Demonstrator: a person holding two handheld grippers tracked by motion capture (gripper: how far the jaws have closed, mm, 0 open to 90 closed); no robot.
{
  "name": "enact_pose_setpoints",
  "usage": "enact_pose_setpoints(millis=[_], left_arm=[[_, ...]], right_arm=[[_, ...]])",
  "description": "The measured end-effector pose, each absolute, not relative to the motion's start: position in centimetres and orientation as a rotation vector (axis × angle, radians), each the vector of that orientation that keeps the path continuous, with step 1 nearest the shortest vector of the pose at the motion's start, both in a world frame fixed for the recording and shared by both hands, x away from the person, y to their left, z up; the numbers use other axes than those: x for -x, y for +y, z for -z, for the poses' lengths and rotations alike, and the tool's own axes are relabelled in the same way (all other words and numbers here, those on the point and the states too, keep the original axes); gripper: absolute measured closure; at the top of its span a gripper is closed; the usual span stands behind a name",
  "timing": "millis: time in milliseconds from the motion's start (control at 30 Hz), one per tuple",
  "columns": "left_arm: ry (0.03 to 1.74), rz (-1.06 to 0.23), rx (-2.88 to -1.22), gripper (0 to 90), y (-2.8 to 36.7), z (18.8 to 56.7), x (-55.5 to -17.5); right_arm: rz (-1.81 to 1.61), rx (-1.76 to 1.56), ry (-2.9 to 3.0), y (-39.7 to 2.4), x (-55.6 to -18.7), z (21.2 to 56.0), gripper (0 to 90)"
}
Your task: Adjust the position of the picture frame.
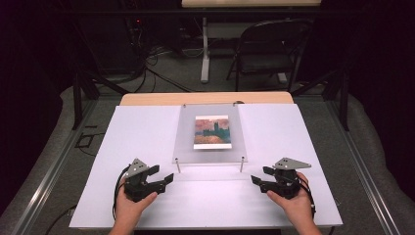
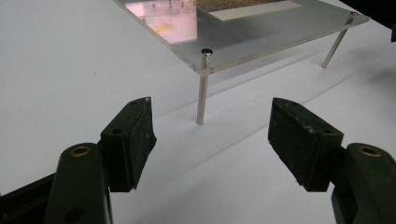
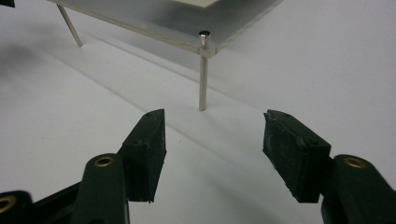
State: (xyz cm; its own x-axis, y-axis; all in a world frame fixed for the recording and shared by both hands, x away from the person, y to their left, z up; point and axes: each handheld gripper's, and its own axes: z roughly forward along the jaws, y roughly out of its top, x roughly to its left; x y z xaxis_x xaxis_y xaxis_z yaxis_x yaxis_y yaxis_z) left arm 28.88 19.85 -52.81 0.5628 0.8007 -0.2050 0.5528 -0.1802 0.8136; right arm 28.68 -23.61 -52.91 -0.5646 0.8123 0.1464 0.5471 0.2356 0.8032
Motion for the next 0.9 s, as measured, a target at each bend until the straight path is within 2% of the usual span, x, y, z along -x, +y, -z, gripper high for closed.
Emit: enact_pose_setpoints(millis=[267,667,900], left_arm=[[1.081,-0.326,-1.874,30.9,19.9,52.1,-29.2],[1.089,-0.308,-1.857,29.6,19.9,51.0,-30.8],[1.088,-0.303,-1.848,29.4,19.6,50.3,-32.1]], right_arm=[[-1.257,-1.272,2.179,-24.0,-29.1,52.4,37.8],[-1.258,-1.278,2.147,-24.0,-30.5,51.6,28.7],[-1.257,-1.257,2.141,-23.3,-31.8,51.0,27.5]])
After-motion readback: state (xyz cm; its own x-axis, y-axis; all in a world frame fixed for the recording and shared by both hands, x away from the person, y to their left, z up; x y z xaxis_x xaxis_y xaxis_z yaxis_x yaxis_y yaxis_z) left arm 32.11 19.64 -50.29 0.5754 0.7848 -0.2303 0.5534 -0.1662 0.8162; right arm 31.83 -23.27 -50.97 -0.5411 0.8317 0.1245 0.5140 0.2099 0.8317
